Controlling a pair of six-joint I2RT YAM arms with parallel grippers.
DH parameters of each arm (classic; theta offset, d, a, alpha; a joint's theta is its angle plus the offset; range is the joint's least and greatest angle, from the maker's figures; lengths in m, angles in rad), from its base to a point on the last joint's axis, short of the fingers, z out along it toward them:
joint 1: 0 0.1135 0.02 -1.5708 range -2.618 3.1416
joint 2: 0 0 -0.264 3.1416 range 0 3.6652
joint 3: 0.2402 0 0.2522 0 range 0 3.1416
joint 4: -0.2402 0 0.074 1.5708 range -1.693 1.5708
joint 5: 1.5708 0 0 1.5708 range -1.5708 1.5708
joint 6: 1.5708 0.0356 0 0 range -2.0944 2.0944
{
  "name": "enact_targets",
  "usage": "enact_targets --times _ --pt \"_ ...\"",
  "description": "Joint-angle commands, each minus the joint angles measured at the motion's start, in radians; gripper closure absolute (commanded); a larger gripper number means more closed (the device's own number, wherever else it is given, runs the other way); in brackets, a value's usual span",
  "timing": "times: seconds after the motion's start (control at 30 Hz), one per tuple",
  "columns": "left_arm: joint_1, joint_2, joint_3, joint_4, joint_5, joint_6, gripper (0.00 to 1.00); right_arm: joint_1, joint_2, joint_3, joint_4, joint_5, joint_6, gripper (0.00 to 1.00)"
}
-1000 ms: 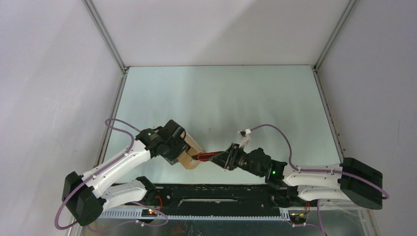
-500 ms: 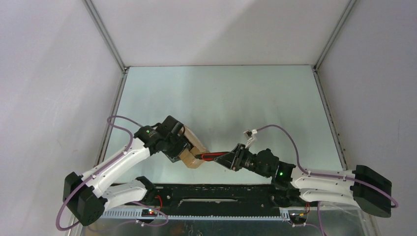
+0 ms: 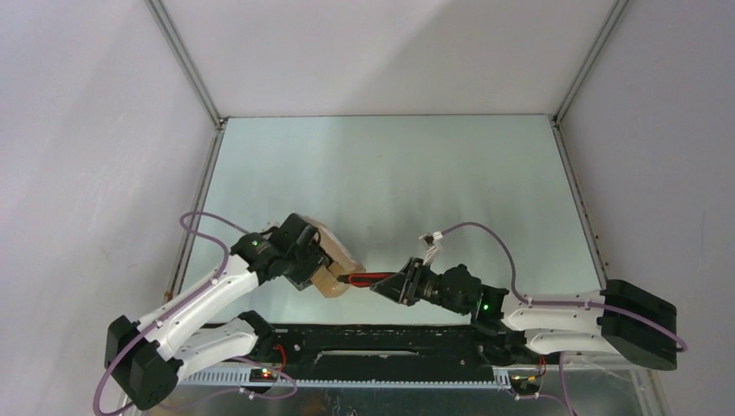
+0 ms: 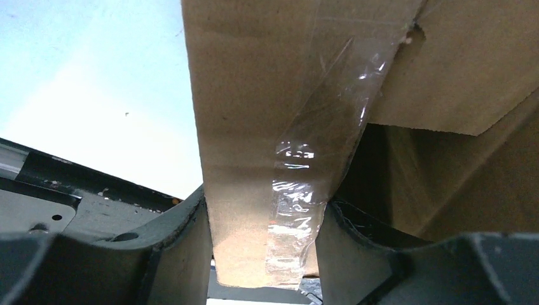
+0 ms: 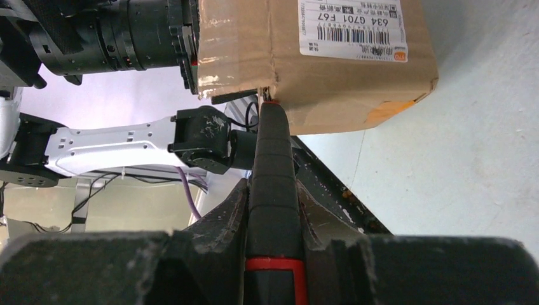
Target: Unpack the express box
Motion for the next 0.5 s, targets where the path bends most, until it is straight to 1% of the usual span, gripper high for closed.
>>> enact_targets --times 0.0,0.07,0.23,0.37,0.47 --pt "-0.007 -0.081 -0.027 0.291 -0.059 -0.221 1.00 0.084 0.087 0.021 -0.043 -0.163 0.000 1.00" --pt "-0.020 -0.094 -0.037 0.313 -0.068 -0.253 1.00 0.104 0.128 0.038 -0.020 -0.162 0.004 1.00" --pt "-0.040 -0.061 0.005 0.323 -0.059 -0.269 1.00 0.129 0.207 0.062 0.035 -0.163 0.012 1.00" --pt "-0.056 -0.041 0.041 0.302 -0.074 -0.271 1.00 0.128 0.204 0.066 0.023 -0.162 0.010 1.00" --pt "-0.053 -0.053 0.046 0.248 -0.123 -0.271 1.00 0.124 0.175 0.062 -0.013 -0.156 0.007 1.00"
